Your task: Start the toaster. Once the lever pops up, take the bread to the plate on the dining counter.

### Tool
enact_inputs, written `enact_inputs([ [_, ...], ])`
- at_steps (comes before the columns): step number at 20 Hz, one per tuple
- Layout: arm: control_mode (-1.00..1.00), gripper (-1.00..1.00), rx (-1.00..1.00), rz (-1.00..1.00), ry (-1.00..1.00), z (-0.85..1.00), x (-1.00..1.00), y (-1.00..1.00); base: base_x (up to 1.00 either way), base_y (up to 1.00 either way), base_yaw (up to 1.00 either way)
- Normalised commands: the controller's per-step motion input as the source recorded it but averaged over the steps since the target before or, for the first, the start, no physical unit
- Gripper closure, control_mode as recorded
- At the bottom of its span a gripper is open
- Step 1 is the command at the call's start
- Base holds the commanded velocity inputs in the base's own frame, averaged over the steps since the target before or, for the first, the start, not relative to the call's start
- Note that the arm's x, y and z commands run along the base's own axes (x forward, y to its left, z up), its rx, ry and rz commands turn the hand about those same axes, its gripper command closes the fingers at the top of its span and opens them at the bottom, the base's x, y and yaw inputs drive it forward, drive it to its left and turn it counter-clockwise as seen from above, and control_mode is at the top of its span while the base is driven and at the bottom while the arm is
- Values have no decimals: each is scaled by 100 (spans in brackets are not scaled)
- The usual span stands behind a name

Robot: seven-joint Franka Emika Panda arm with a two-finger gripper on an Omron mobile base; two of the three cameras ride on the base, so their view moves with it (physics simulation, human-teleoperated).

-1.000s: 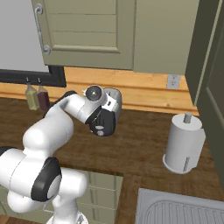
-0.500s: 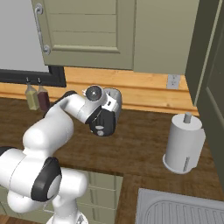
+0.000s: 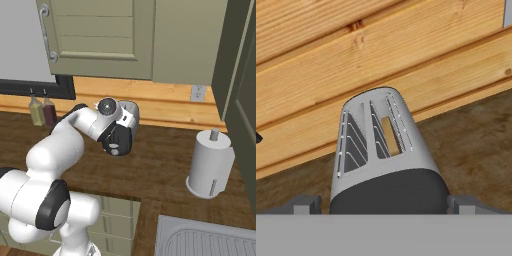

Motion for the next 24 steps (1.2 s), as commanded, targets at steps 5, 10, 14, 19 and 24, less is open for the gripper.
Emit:
enact_inputs([
  [5,-100,-100,0,0,0,0,0,0,0,0,0],
  [10,-100,-100,0,0,0,0,0,0,0,0,0],
  [14,-100,-100,0,0,0,0,0,0,0,0,0],
  [19,-100,-100,0,0,0,0,0,0,0,0,0],
  [24,-100,-100,0,0,0,0,0,0,0,0,0],
])
